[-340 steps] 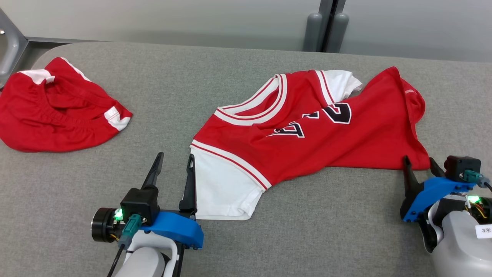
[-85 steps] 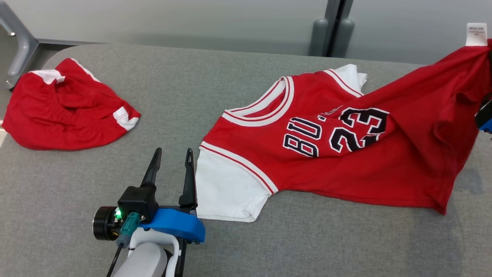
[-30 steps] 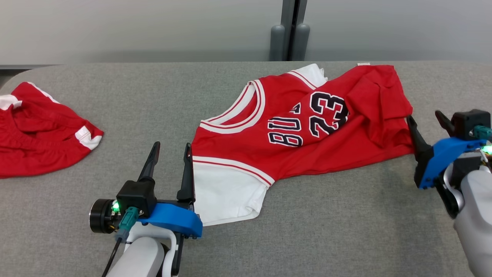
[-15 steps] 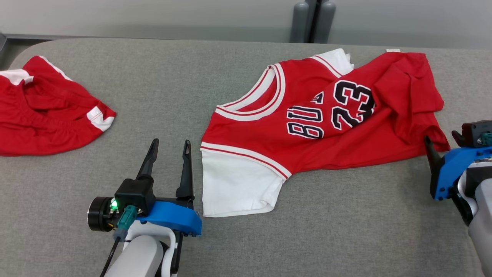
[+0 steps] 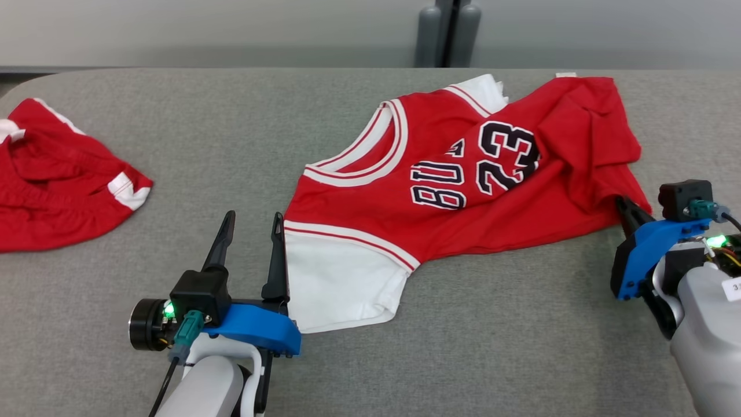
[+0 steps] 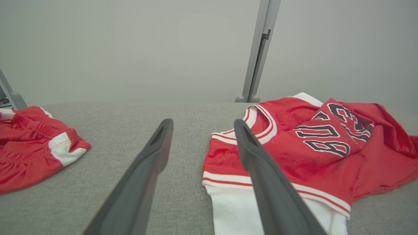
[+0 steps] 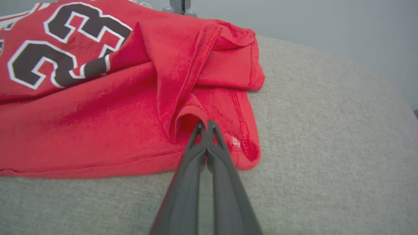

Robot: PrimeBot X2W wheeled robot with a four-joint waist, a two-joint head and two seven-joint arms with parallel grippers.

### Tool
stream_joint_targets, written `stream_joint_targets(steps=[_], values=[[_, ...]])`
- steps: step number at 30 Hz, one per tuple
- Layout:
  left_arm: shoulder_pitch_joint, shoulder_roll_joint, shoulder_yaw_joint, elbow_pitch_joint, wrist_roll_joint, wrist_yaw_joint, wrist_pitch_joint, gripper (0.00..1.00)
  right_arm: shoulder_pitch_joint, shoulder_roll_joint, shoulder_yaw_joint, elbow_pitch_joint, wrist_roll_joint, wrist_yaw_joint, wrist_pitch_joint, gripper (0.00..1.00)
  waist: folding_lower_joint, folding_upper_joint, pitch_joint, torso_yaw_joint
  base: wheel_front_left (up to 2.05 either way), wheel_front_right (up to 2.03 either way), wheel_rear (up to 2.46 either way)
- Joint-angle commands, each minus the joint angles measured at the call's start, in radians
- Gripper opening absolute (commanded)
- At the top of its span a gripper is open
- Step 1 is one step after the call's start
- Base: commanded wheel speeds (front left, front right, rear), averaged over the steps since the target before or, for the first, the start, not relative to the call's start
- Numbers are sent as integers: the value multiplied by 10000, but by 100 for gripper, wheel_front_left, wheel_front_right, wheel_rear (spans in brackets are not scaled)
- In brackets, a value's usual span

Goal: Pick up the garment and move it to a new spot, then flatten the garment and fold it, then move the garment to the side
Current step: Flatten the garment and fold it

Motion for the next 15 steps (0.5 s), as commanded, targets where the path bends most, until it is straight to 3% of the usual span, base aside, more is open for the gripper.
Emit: stream_joint_targets(steps=[1, 9, 15], values=[[104, 85, -24, 26, -39, 41, -61, 100, 267, -15, 225, -208, 301, 1, -116, 0, -1, -1, -154, -211, 0, 0, 0], [367, 138, -111, 13, -88, 98, 43, 100, 1768, -390, 1287, -2198, 2378, 1, 146, 0, -1, -1, -586, -797, 0, 0, 0], [521, 292, -145, -175, -85, 175, 183, 100, 3381, -1341, 1728, -4320, 4037, 1, 1244, 0, -1, -1, -780, -1213, 0, 0, 0]])
